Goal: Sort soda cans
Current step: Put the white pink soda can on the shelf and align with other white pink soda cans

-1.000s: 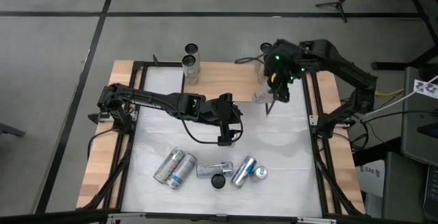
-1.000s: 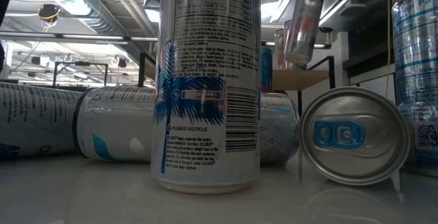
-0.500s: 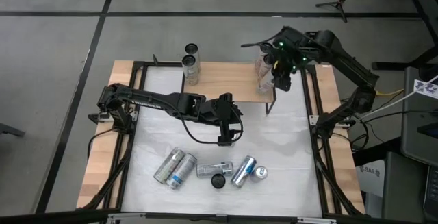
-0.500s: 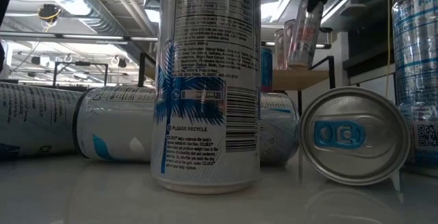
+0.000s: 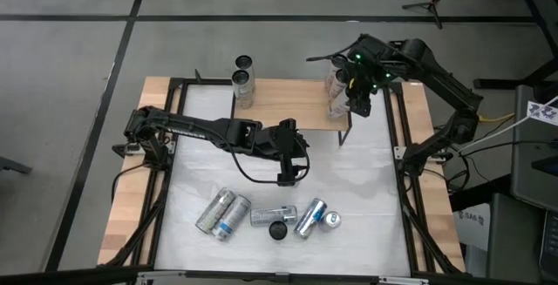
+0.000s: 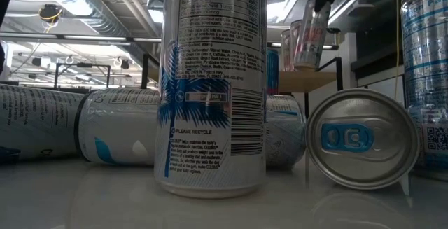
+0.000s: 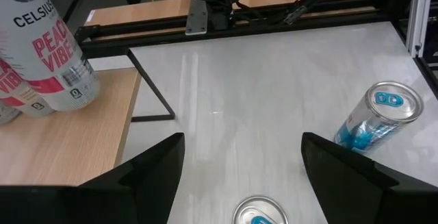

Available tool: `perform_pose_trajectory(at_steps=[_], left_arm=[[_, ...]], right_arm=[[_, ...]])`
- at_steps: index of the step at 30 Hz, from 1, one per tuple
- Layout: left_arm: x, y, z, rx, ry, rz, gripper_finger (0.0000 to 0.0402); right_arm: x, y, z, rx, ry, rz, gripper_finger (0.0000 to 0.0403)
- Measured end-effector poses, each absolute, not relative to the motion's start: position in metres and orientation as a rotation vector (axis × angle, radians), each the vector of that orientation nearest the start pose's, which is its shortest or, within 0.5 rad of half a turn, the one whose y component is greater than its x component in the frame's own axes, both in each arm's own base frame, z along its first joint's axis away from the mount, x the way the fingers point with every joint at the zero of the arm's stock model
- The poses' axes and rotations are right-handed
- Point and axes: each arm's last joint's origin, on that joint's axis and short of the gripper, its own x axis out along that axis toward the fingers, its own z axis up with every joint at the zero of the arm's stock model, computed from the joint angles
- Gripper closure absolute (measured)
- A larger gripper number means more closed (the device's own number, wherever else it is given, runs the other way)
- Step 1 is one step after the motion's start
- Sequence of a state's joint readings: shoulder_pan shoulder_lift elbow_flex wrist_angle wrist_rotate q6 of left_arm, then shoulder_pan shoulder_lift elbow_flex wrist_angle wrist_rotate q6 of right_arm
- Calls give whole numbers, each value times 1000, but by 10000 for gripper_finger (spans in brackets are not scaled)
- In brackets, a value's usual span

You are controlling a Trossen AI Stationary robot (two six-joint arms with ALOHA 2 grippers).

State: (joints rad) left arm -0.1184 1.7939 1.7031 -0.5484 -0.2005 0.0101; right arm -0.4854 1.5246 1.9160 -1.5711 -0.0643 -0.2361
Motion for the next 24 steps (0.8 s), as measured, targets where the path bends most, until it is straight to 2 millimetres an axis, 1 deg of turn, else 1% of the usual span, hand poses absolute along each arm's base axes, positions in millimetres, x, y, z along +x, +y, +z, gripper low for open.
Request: perform_pose_trajectory(at_steps=[8, 17, 24], left_arm=[[403, -42, 341, 111, 632, 76, 117], [403, -42, 341, 111, 632, 76, 117], [403, -42, 341, 111, 632, 76, 117]], right_arm=[[223, -116, 411, 120, 1228, -223, 143], [223, -116, 410, 121, 1236, -223, 142], [223, -116, 410, 123, 1242, -222, 130]])
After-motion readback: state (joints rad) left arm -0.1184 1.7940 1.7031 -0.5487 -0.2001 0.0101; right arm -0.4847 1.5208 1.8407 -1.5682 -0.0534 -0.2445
